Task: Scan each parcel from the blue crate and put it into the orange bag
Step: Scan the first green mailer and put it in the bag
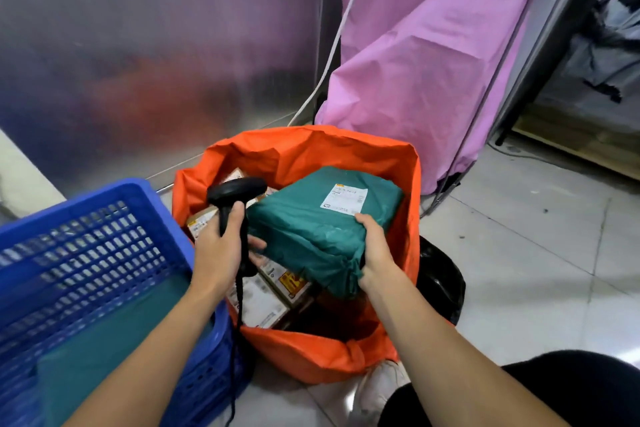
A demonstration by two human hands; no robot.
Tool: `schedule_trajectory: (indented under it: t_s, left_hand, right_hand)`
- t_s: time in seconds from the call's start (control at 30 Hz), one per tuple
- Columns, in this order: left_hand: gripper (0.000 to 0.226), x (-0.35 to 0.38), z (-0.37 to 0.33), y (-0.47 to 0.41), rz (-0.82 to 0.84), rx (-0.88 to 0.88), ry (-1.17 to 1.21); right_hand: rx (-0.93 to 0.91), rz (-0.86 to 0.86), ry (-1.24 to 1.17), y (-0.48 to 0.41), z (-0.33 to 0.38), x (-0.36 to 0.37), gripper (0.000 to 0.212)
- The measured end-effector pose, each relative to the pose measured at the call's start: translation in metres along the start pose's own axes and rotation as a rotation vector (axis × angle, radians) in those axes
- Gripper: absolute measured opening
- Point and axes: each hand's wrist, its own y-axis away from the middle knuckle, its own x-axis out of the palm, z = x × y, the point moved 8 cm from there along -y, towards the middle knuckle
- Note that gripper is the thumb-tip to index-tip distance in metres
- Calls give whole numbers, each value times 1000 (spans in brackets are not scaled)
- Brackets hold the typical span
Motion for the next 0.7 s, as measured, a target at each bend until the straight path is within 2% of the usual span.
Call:
schedule_trajectory:
  t_s: [0.13, 0.37, 0.47, 0.63, 0.67, 0.7]
  left_hand:
    - [18, -9, 12, -5, -17, 118, -146]
    - [29, -20, 20, -21, -152, 111, -205]
    - [34, -20, 23, -21, -159, 118, -299]
    - [35, -22, 20, -16, -192, 106, -318]
    - [36, -22, 19, -15, -192, 105, -329]
    - [36, -22, 19, -14, -191, 105, -332]
  right_hand:
    - [20, -15, -67, -22, -14, 5, 69]
    - [25, -68, -59, -52, -9, 26, 74]
    - [53, -75, 93, -60, -3, 25, 64]
    - [48, -89, 388, -58, 14, 19, 49]
    - [4, -131, 475, -56, 19, 17, 56]
    - [-54, -195, 588, -56, 24, 14, 75]
